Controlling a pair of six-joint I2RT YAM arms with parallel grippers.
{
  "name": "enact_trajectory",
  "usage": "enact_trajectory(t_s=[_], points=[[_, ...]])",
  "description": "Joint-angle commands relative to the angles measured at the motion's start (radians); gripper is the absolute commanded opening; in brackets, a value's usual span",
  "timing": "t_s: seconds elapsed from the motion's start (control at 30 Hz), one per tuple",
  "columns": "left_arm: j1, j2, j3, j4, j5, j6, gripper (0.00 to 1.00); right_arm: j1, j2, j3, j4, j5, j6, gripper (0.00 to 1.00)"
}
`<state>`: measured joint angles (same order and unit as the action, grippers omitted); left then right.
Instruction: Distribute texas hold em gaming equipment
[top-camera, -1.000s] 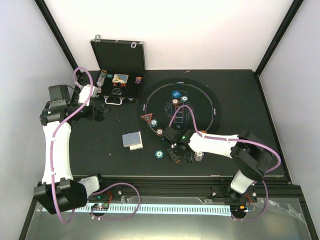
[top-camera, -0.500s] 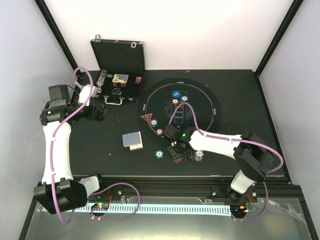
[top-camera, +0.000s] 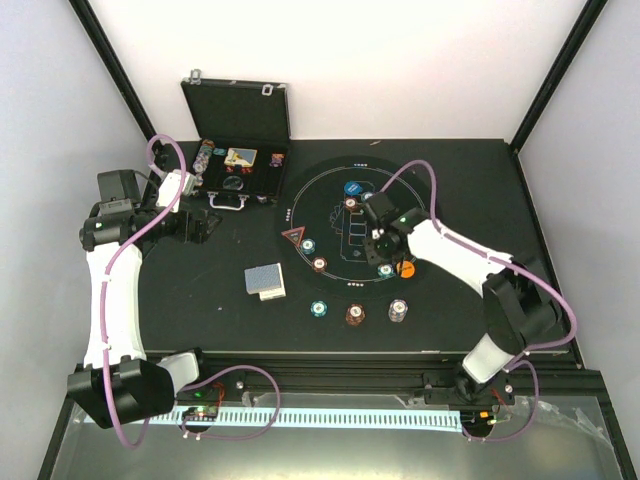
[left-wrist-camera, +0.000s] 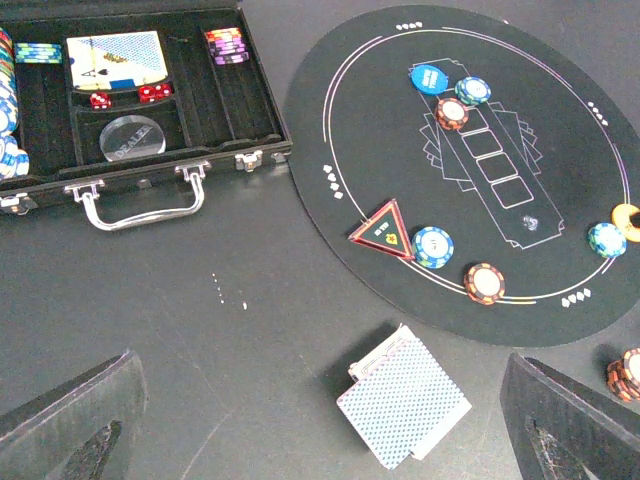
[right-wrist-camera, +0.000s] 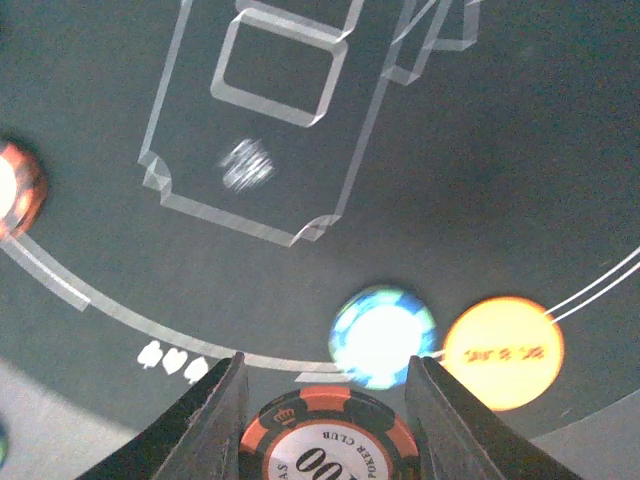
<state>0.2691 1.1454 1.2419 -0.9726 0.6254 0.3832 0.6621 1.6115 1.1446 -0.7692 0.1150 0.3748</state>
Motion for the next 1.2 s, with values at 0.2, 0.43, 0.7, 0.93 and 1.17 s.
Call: enact_trajectory(t_s=[0.2, 0.43, 0.7, 0.93, 1.17], points=[[0.006, -0.004, 0.046, -0.019, -0.003, 0.012, 0.99, -0.184, 0.22, 0.154, 0.054, 0.042, -0.035, 0.25], [0.006, 0.0, 0.048, -0.021, -0.009, 0.013, 0.99, -0.213, 0.327, 0.182, 0.081, 0.043, -0.037, 0.25], [0.005, 0.005, 0.05, -0.018, -0.01, 0.014, 0.99, -0.227, 0.364, 0.155, 0.107, 0.051, -0.033, 0.26], [0.006, 0.006, 0.045, -0.018, -0.011, 0.016, 0.99, -0.228, 0.358, 0.158, 0.098, 0.059, -0.029, 0.51], [0.005, 0.004, 0.045, -0.018, -0.008, 0.015, 0.99, -0.225, 0.279, 0.184, 0.049, 0.091, -0.014, 0.73]])
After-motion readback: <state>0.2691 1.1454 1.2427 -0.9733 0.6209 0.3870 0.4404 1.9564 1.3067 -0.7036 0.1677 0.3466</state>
